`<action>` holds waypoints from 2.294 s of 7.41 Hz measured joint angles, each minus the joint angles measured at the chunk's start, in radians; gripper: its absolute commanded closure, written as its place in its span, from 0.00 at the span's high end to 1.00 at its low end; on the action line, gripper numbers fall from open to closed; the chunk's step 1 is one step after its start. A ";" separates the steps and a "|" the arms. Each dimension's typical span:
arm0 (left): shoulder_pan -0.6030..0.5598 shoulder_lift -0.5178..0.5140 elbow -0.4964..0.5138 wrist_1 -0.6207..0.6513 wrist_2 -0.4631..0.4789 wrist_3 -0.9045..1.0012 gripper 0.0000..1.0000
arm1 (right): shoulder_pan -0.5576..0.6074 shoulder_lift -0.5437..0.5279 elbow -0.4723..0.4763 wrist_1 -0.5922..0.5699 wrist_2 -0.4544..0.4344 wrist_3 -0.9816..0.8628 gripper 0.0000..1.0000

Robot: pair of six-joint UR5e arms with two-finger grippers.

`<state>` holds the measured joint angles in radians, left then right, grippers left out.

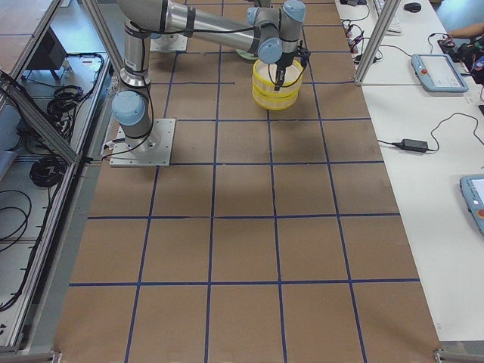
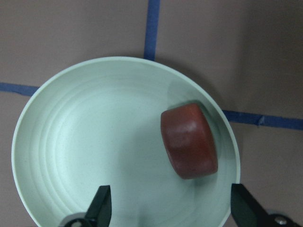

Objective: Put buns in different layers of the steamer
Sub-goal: 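Return the left gripper to the bowl while the right gripper restacks the top tier, then grasp the brown bun with the left gripper and lift it from the bowl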

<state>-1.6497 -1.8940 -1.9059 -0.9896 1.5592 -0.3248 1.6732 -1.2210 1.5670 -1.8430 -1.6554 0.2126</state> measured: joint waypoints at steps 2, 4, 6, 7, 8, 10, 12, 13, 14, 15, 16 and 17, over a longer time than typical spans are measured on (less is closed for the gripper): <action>0.001 -0.017 0.015 0.005 -0.040 -0.028 0.83 | 0.011 0.019 0.002 -0.047 0.010 0.017 0.11; 0.001 -0.053 0.021 0.061 -0.044 -0.028 0.74 | 0.012 0.041 0.004 -0.068 0.026 0.022 0.11; 0.001 -0.074 0.022 0.094 -0.044 -0.027 0.33 | 0.011 0.046 0.022 -0.071 0.031 0.038 0.11; 0.001 -0.078 0.022 0.099 -0.044 -0.027 0.26 | 0.011 0.046 0.029 -0.073 0.031 0.040 0.11; 0.001 -0.077 0.022 0.101 -0.044 -0.025 0.26 | 0.011 0.046 0.031 -0.072 0.031 0.043 0.11; 0.001 -0.059 0.024 0.107 -0.040 -0.021 0.26 | 0.011 0.044 0.033 -0.070 0.034 0.049 0.11; 0.001 -0.030 0.032 0.116 -0.036 -0.020 0.26 | 0.011 0.043 0.033 -0.071 0.069 0.055 0.11; 0.000 -0.005 0.051 0.101 -0.035 -0.024 0.26 | 0.011 0.044 0.034 -0.071 0.082 0.056 0.11; -0.005 0.024 0.082 0.063 -0.036 -0.031 0.26 | 0.011 0.045 0.034 -0.071 0.085 0.053 0.11; -0.017 0.050 0.121 0.013 -0.040 -0.039 0.26 | 0.011 0.046 0.034 -0.072 0.082 0.048 0.11; -0.035 0.067 0.161 -0.030 -0.043 -0.058 0.26 | 0.011 0.047 0.034 -0.072 0.078 0.041 0.11; -0.055 0.076 0.193 -0.056 -0.044 -0.080 0.26 | 0.010 0.048 0.034 -0.073 0.075 0.032 0.11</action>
<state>-1.7043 -1.8184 -1.7128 -1.0459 1.5152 -0.4050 1.6833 -1.1728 1.6010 -1.9158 -1.5801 0.2443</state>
